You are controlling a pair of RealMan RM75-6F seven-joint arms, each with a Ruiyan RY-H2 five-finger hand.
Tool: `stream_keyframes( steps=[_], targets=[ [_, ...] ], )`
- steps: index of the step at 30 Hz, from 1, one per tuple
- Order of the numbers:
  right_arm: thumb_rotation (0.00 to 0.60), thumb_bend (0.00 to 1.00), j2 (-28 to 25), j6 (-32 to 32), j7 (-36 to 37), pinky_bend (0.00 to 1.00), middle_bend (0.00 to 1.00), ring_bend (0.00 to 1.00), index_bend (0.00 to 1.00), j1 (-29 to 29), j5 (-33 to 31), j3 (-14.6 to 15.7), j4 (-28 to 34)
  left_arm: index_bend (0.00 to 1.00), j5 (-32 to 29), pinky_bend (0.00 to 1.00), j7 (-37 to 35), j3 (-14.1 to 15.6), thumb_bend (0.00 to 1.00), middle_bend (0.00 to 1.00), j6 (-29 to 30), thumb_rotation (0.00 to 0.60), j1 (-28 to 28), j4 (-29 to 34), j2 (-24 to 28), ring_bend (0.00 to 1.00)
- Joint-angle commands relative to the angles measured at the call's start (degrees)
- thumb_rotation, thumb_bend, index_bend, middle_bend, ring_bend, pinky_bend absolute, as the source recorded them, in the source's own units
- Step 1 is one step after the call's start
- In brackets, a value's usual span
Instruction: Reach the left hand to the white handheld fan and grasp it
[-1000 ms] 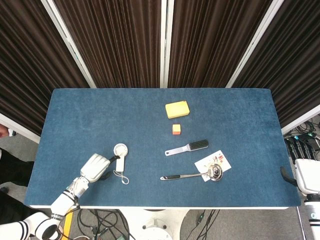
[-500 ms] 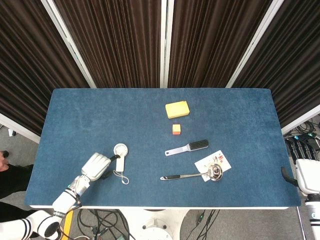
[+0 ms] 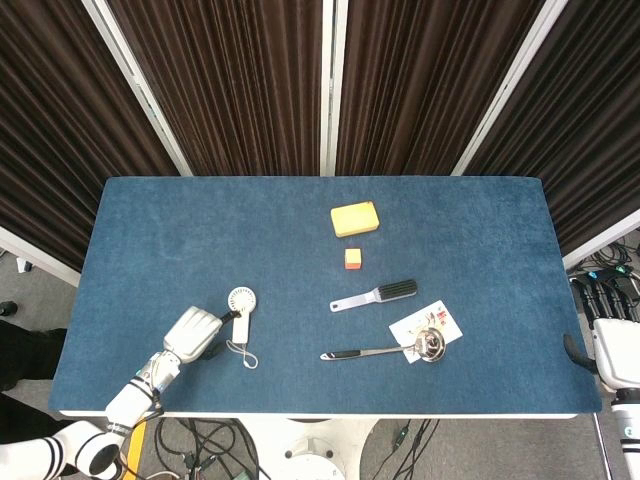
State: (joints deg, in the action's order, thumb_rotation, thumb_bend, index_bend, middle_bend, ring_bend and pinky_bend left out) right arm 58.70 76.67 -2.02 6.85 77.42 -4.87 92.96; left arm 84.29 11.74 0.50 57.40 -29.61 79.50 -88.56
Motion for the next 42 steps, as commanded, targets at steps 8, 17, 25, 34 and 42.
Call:
stream_keyframes(
  steps=[8,17,25,34,42],
  targets=[
    [0.6,0.3,0.0,-0.1,0.1,0.0,0.0,0.0,0.0,0.0,-0.2,0.0,-0.1,0.22,-0.8,0.96,0.5,0.1,0.35,0.98,-0.7,0.6,-0.4,-0.3,-0.3,0.94],
    [0.6,0.3,0.1,-0.2,0.5,0.0,0.0,0.0,0.0,-0.2,-0.2,0.1,-0.5,0.22,-0.9,0.96,-0.4,0.5,0.35,0.98,-0.5,0.6,-0.4,-1.0,-0.6,0.94],
    [0.6,0.3,0.2,-0.3,0.3,0.0,0.0,0.0,0.0,-0.1,-0.2,0.1,-0.5,0.22,-1.1,0.96,-2.3,1.0,0.35,0.98,-0.7,0.6,-0.1,-2.0,-1.2,0.94],
    [0.6,0.3,0.2,-0.3,0.0,0.0,0.0,0.0,0.0,0.0,-0.1,0.1,-0.3,0.22,-0.2,0.96,-5.2,1.6,0.35,0.98,-0.2,0.6,0.2,-3.5,-2.1,0.94],
    [0.6,0.3,0.0,0.0,0.2,0.0,0.0,0.0,0.0,-0.1,0.0,0.0,-0.1,0.22,0.9,0.96,-5.4,0.8,0.35,0.98,1.6,0.6,0.0,-2.5,-1.2,0.94]
  ],
)
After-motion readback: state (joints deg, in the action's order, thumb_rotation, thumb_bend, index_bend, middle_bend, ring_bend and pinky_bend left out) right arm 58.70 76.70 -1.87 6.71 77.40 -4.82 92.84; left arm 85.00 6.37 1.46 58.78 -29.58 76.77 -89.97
